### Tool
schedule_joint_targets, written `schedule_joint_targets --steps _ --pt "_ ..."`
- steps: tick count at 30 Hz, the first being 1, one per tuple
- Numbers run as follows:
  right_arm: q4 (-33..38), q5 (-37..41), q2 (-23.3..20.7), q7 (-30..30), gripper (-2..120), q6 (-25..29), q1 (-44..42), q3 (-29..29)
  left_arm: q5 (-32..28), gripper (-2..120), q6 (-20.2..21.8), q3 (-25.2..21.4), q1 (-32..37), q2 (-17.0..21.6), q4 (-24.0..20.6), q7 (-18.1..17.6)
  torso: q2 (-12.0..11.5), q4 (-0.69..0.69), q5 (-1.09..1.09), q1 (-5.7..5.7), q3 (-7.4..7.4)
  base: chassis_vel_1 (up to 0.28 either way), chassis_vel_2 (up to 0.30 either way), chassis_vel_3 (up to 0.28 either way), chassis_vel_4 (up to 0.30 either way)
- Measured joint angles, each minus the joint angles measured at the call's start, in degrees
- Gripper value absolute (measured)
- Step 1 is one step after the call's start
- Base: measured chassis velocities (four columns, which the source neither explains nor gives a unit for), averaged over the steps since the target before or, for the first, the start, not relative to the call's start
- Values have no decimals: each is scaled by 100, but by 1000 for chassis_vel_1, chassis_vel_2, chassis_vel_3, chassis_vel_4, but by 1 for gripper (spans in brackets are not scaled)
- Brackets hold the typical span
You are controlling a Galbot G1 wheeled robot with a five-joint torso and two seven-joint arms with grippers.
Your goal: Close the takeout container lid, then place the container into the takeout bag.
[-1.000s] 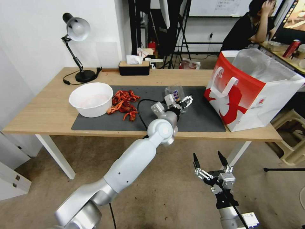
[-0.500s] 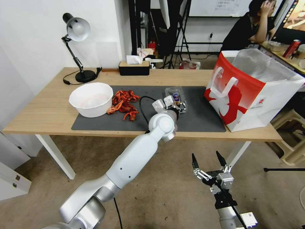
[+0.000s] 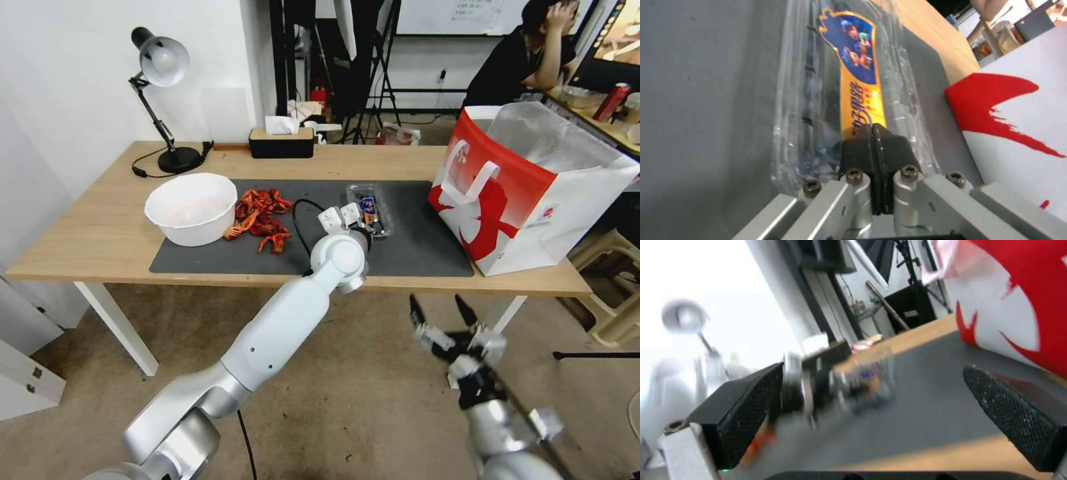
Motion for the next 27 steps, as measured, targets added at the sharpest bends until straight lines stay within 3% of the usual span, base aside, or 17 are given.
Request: schedule_joint_targets --steps 1,3,5,10,13,18,27 --pt "58 624 -145 172 100 -267 270 51 -5 0 -4 -2 4 25 -13 -2 0 0 -1 0 0 0 0 0 0" --pt "82 1021 -237 296 100 -454 448 78 -8 0 -6 -2 7 38 -23 -6 0 0 -1 0 0 0 0 0 0" --pt "82 2199 -507 695 100 -972 971 103 -17 0 -13 -5 16 63 -39 -18 -1 0 0 0 1 0 0 0 0" --pt "-99 3266 -698 1260 100 -1354 1622 7 -22 0 -21 -13 20 72 -43 -34 -1 -2 -1 0 0 0 0 0 0" --pt "-366 3910 -805 2001 100 -1639 2518 -264 -36 0 -29 -21 19 87 -44 -45 -1 -1 -1 0 1 0 0 0 0" --pt "-886 4078 -862 2812 100 -1938 3553 -674 -57 0 -33 -48 20 77 -43 -65 -2 0 -1 1 1 0 0 0 0" --pt "-1981 4051 -828 3413 100 -2327 4986 -1227 -58 0 -48 -98 39 50 9 -58 -2 -2 -2 1 1 0 0 0 0"
